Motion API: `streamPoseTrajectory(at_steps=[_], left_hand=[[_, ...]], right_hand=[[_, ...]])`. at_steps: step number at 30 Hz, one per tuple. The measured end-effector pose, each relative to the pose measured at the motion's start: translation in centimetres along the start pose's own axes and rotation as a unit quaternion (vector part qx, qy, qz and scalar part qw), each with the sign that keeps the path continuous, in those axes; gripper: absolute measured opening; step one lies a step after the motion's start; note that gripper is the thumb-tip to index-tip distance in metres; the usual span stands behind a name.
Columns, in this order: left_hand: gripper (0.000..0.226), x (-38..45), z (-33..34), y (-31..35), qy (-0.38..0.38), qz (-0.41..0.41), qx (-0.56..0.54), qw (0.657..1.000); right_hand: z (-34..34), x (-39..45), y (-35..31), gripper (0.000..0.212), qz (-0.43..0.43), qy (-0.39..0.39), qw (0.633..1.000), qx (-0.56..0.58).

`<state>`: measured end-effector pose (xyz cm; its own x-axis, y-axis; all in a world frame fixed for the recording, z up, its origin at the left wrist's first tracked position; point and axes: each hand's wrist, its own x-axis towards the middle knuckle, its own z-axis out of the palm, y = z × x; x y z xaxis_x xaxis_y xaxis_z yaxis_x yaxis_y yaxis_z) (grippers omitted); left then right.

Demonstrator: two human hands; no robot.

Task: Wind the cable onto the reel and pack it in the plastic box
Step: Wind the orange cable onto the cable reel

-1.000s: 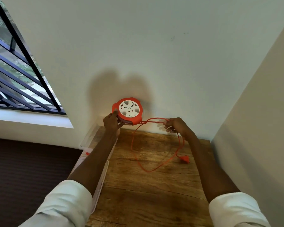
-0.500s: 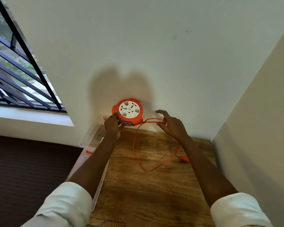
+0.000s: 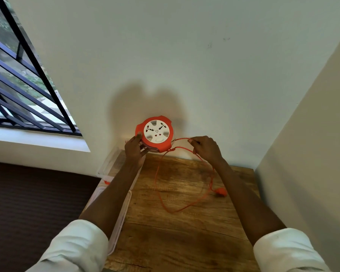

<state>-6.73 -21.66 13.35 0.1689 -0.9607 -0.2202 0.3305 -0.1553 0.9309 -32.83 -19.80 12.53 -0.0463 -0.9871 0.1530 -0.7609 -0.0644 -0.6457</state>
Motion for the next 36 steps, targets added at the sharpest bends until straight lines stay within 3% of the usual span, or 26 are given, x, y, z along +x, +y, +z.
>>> streamPoseTrajectory(at_steps=[3,12,17,22,24,26,28,30,32,36], left_hand=[[0.038,0.1,0.1,0.2,-0.011,0.002,0.004,1.000],[0.034,0.4,-0.3,0.6,-0.012,0.004,-0.016,1.000],[0.028,0.5,-0.3,0.7,-0.009,0.008,-0.019,1.000],[0.032,0.6,-0.8,0.5,0.011,0.001,-0.043,0.999],[0.036,0.4,-0.8,0.4,0.011,-0.004,-0.049,0.999],[0.040,0.3,-0.7,0.5,0.011,-0.005,-0.053,0.999],[0.042,0.3,-0.5,0.5,0.010,-0.004,-0.057,0.998],[0.042,0.1,-0.3,0.6,0.005,-0.003,-0.061,0.998],[0.043,0.1,-0.2,0.6,0.000,-0.003,-0.064,0.998],[0.044,0.0,0.0,0.8,-0.010,-0.004,-0.060,0.998]], right_hand=[[-0.8,0.9,0.5,0.032,0.051,-0.008,0.996,0.071],[-1.9,-0.3,3.8,0.027,0.141,0.044,0.987,-0.067],[-1.7,-1.2,5.1,0.031,0.151,0.063,0.975,-0.151],[-2.5,-1.6,5.5,0.027,0.113,0.145,0.953,-0.241],[-2.7,-1.4,5.3,0.026,0.083,0.204,0.956,-0.194],[-2.7,-1.2,4.8,0.025,0.057,0.264,0.963,-0.021],[-2.8,-1.1,3.9,0.024,0.079,0.278,0.930,0.229],[-2.9,-1.0,3.2,0.023,0.114,0.233,0.882,0.393],[-3.0,-1.1,2.9,0.026,0.129,0.169,0.892,0.399],[-1.9,-1.6,4.2,0.034,0.149,0.049,0.950,0.270]])
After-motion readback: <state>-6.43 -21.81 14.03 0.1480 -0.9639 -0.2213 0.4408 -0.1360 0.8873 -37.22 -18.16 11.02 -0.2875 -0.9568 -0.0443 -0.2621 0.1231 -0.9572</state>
